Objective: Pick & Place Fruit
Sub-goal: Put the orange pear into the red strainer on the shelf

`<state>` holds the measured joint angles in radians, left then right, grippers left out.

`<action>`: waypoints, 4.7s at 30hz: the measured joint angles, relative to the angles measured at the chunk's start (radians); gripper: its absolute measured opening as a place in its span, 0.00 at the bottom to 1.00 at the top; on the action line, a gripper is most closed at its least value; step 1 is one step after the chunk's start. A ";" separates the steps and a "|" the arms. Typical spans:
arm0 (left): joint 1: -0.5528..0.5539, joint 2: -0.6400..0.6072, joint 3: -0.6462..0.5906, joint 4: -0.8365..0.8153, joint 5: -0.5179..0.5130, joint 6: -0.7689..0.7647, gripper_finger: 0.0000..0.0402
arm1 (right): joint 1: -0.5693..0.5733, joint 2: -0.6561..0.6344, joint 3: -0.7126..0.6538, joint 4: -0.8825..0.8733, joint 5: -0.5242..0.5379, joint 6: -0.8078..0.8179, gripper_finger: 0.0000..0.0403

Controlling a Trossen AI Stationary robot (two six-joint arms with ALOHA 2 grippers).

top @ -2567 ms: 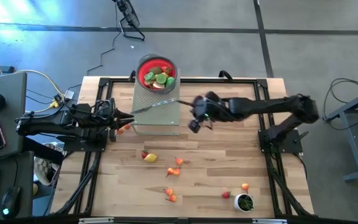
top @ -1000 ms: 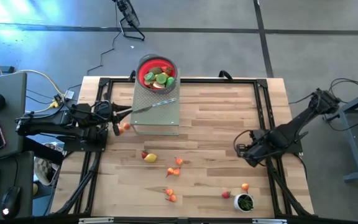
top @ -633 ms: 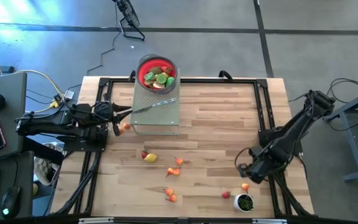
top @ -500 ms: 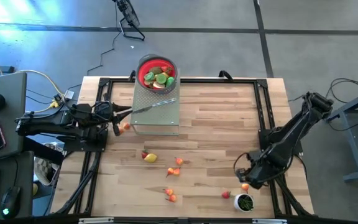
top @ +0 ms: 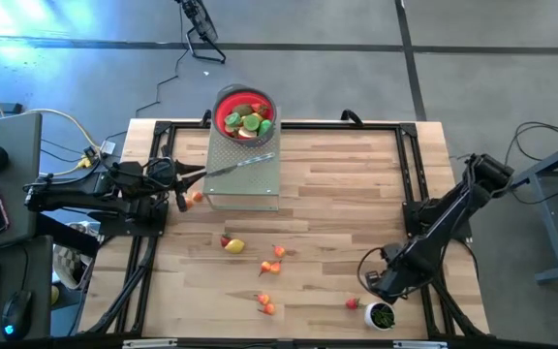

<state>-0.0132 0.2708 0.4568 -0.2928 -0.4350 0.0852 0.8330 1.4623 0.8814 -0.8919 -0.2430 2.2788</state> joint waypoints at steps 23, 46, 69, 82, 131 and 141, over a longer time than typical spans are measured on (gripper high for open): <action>0.000 0.000 0.000 -0.002 -0.002 0.020 0.17 | -0.046 0.000 -0.093 0.184 0.041 0.163 0.74; 0.000 0.000 0.000 -0.001 -0.003 0.023 0.17 | -0.002 0.000 -0.217 0.400 0.057 0.110 0.73; 0.000 0.000 0.000 -0.001 -0.005 0.020 0.17 | -0.008 0.082 -0.215 0.489 -0.002 0.005 0.73; 0.000 0.000 0.000 0.003 -0.005 0.023 0.17 | -0.058 0.043 -0.218 0.411 0.011 -0.087 0.73; 0.000 0.000 0.000 -0.001 -0.034 0.022 0.17 | -0.054 0.041 -0.217 0.455 -0.017 -0.104 0.32; 0.000 0.000 0.000 0.007 -0.034 0.022 0.17 | -0.083 0.032 -0.217 0.463 -0.020 -0.203 0.30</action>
<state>-0.0132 0.2707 0.4568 -0.2861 -0.4690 0.1074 0.7499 1.4938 0.6647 -0.4288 -0.2634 2.0755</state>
